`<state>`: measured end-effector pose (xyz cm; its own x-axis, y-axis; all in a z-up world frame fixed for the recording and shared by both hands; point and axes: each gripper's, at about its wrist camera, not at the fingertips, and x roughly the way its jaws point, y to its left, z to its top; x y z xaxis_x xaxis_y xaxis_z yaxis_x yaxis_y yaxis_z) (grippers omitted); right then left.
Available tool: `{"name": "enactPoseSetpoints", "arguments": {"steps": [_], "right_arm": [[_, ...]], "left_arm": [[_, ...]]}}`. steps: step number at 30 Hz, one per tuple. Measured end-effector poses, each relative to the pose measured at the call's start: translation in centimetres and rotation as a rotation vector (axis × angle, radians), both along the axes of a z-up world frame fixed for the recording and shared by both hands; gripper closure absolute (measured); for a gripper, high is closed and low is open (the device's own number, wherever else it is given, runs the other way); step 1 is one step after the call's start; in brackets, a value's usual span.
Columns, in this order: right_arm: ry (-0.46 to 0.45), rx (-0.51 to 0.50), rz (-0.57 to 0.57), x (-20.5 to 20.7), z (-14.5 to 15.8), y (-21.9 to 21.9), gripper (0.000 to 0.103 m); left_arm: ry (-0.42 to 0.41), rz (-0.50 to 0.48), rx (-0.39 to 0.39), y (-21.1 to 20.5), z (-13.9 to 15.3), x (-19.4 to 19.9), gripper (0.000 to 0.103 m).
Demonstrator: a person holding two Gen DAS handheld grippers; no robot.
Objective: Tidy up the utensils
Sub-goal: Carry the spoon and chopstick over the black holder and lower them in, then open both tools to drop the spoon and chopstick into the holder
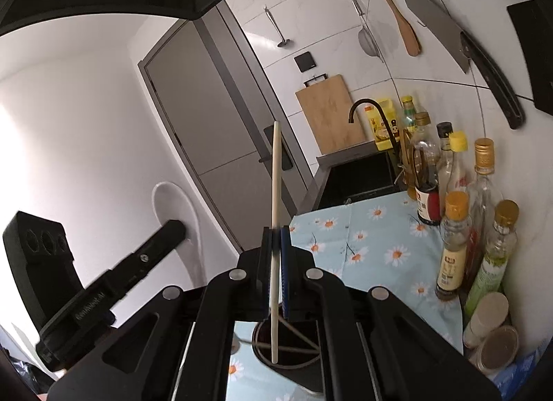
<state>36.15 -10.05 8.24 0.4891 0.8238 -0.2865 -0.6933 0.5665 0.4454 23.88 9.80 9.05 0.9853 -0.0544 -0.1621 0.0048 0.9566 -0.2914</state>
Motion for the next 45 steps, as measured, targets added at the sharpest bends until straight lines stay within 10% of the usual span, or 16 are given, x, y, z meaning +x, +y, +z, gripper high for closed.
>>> {"name": "enactPoseSetpoints", "arguments": {"steps": [20, 45], "right_arm": [[0.015, -0.069, 0.009, 2.3, -4.0, 3.1, 0.097], [0.102, -0.111, 0.002, 2.7, -6.3, 2.8, 0.085]], "left_arm": [[0.083, 0.013, 0.037, 1.0, -6.5, 3.9, 0.098], [0.154, 0.009, 0.072, -0.1, -7.3, 4.1, 0.088]]}}
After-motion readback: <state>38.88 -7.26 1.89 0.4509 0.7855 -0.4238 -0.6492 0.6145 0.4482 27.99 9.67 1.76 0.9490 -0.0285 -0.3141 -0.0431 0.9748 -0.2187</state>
